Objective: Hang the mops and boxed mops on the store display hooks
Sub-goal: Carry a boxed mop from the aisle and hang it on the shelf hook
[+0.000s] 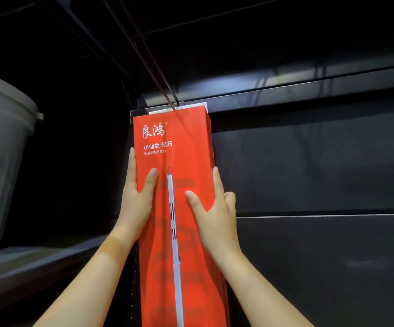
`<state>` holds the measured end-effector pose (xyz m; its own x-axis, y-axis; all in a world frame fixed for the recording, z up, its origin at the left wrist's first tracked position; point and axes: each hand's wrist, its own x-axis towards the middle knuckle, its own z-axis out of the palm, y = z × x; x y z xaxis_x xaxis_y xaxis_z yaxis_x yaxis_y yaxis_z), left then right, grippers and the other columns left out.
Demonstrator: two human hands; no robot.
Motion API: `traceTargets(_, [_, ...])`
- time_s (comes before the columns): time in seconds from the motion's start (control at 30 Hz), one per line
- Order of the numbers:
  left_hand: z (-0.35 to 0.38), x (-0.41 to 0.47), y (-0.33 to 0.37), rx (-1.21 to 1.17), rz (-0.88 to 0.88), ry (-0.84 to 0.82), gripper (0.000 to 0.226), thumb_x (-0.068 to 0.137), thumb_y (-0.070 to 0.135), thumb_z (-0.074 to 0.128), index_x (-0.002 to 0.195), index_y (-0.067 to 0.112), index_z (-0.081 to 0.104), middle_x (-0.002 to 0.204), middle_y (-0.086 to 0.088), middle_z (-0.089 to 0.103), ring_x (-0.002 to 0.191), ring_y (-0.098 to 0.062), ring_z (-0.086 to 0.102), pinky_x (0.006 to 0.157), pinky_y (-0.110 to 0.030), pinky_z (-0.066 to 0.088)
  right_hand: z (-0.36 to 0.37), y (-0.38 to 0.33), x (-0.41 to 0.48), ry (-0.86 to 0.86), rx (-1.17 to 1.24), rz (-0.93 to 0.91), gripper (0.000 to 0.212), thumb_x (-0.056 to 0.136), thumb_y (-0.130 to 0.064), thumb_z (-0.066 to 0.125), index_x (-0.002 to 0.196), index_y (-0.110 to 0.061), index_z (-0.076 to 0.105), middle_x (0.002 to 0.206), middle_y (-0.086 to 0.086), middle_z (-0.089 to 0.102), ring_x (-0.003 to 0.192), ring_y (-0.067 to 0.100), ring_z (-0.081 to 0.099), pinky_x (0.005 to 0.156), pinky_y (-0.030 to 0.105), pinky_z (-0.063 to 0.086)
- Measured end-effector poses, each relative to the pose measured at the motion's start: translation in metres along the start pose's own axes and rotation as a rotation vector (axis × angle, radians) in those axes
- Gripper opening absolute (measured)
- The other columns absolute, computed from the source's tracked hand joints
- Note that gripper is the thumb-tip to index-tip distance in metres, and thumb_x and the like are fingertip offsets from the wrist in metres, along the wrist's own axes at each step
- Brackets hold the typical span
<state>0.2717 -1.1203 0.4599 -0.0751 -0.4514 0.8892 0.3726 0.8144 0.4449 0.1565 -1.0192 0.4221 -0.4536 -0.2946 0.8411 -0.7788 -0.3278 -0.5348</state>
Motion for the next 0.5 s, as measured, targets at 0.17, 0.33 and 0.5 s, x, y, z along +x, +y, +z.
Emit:
traceTargets(0.17, [-0.008, -0.018, 0.003, 0.038, -0.145, 0.008, 0.065, 0.093, 0.053, 0.053, 0.150, 0.045, 0.023, 0.141, 0.019, 0.048, 0.120, 0.001, 0.053, 0.105, -0.029, 0.044, -0.015, -0.006, -0.012, -0.132, -0.068, 0.086, 0.084, 0.087, -0.068, 0.047, 0.153, -0.042, 0.002, 0.125, -0.003, 0.037, 0.113, 0.012, 0.048, 0.090, 0.024, 0.040])
traceTargets(0.33, [-0.020, -0.069, 0.010, 0.322, -0.280, 0.114, 0.076, 0.088, 0.046, 0.066, 0.152, 0.024, 0.031, 0.144, -0.004, 0.049, 0.132, -0.021, 0.046, 0.107, -0.042, 0.041, -0.064, -0.008, -0.070, -0.321, -0.505, 0.227, 0.078, 0.095, -0.058, 0.045, 0.155, -0.026, 0.007, 0.149, 0.006, 0.035, 0.136, 0.024, 0.038, 0.111, 0.041, 0.035])
traceTargets(0.5, [-0.039, -0.134, 0.012, 0.879, -0.484, -0.225, 0.073, 0.083, 0.044, 0.063, 0.147, 0.020, 0.036, 0.139, -0.021, 0.046, 0.128, -0.043, 0.042, 0.108, -0.050, 0.036, -0.129, -0.021, -0.145, -0.434, -1.122, 0.467, 0.070, 0.096, -0.039, 0.051, 0.151, -0.015, 0.014, 0.141, 0.017, 0.037, 0.127, 0.034, 0.039, 0.103, 0.046, 0.035])
